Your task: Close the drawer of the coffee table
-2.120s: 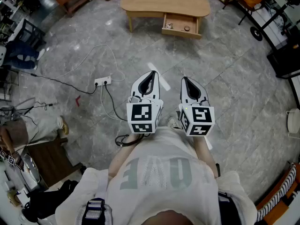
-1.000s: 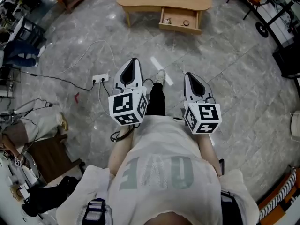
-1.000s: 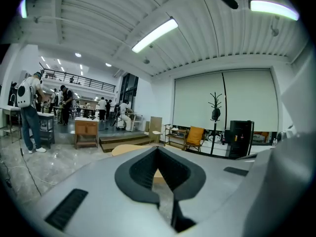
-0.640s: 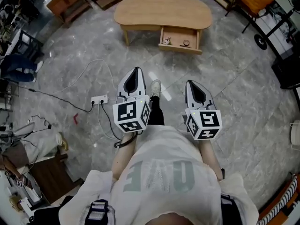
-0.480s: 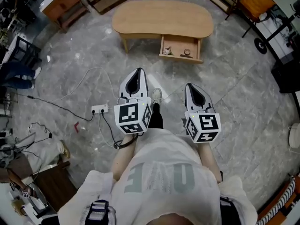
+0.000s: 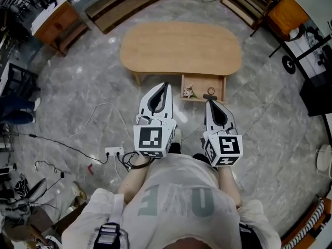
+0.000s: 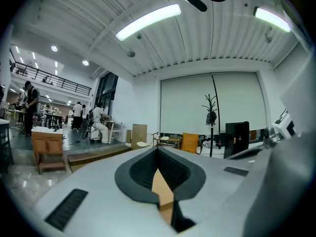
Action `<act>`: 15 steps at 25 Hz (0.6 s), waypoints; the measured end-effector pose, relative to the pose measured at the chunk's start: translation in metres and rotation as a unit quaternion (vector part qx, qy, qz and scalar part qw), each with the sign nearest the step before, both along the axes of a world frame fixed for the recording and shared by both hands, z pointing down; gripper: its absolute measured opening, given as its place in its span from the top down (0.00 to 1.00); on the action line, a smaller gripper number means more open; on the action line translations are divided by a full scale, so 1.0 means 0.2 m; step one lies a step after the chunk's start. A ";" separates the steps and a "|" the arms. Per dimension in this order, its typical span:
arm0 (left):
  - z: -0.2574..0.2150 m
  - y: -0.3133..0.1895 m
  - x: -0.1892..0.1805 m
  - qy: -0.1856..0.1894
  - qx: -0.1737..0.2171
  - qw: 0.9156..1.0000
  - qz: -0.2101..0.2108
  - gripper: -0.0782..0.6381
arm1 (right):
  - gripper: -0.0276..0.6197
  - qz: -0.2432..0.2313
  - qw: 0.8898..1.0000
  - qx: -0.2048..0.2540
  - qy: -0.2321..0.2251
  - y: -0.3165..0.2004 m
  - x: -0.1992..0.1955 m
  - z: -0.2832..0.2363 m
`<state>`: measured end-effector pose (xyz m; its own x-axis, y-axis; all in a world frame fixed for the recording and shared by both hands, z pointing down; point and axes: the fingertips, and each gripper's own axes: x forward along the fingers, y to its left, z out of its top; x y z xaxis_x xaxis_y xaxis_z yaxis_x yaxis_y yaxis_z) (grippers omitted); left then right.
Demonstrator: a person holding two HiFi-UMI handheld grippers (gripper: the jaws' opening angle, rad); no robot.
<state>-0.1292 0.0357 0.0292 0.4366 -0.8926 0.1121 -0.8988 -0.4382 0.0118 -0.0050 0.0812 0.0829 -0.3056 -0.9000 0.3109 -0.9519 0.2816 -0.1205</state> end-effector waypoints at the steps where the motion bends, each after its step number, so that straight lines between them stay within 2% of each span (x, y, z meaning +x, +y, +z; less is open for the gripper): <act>1: 0.00 -0.07 0.00 0.001 -0.002 1.000 0.003 0.88 | 0.95 0.004 1.000 -0.001 0.000 -0.07 0.00 0.00; 6: 0.07 -0.27 0.05 0.015 -0.026 1.000 0.002 0.88 | 0.95 0.009 1.000 -0.006 0.004 -0.28 0.06 0.01; 15: 0.11 -0.38 0.15 0.026 -0.054 0.998 -0.025 0.88 | 0.95 -0.025 1.000 -0.003 0.003 -0.44 0.14 0.01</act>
